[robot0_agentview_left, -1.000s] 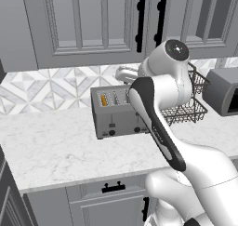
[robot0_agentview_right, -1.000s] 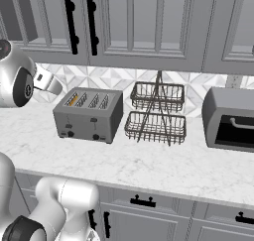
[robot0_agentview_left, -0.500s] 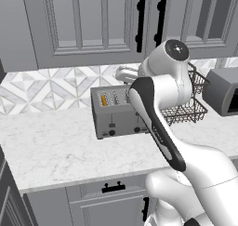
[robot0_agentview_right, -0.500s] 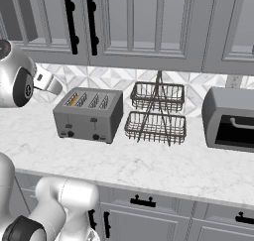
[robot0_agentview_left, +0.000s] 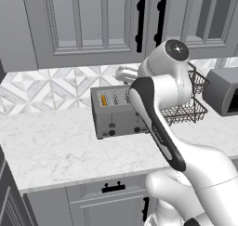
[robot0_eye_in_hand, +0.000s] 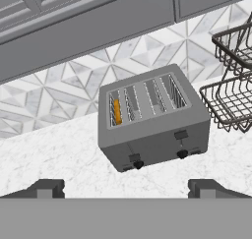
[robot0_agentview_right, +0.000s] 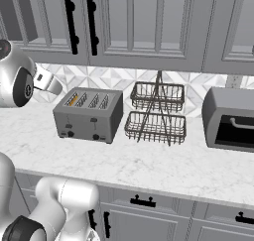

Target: Start the toaster. Once the lever pops up, take the bread to the plate on the dining counter.

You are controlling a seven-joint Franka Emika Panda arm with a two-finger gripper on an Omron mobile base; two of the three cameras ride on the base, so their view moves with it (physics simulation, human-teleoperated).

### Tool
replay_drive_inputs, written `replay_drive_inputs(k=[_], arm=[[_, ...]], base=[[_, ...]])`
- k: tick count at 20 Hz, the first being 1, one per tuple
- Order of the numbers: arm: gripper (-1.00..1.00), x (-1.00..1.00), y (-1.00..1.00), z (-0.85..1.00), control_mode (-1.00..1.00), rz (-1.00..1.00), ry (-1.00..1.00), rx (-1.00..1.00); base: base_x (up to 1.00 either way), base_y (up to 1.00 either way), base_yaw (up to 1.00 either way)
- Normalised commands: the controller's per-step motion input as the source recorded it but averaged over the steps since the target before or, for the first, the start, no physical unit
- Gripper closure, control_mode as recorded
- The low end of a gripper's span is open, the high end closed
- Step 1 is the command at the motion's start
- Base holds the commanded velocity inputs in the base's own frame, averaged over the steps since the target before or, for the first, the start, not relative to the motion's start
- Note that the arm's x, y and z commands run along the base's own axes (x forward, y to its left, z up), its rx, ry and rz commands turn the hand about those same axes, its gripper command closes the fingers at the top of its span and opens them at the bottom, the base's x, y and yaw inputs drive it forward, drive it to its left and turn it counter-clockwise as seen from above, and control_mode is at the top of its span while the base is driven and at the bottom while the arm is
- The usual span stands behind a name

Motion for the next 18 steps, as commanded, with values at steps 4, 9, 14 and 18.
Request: replay_drive_inputs(k=[4,9,14,18], arm=[[-1.00,0.00,0.00,0.00,-1.00,0.00,0.00,0.00],[-1.00,0.00,0.00,0.00,-1.00,0.00,0.00,0.00],[-1.00,0.00,0.00,0.00,-1.00,0.00,0.00,0.00],[-1.00,0.00,0.00,0.00,-1.00,0.00,0.00,0.00]], base=[[0.00,0.00,0.00],[0.00,0.00,0.00],[0.00,0.00,0.00],[0.00,0.00,0.00]])
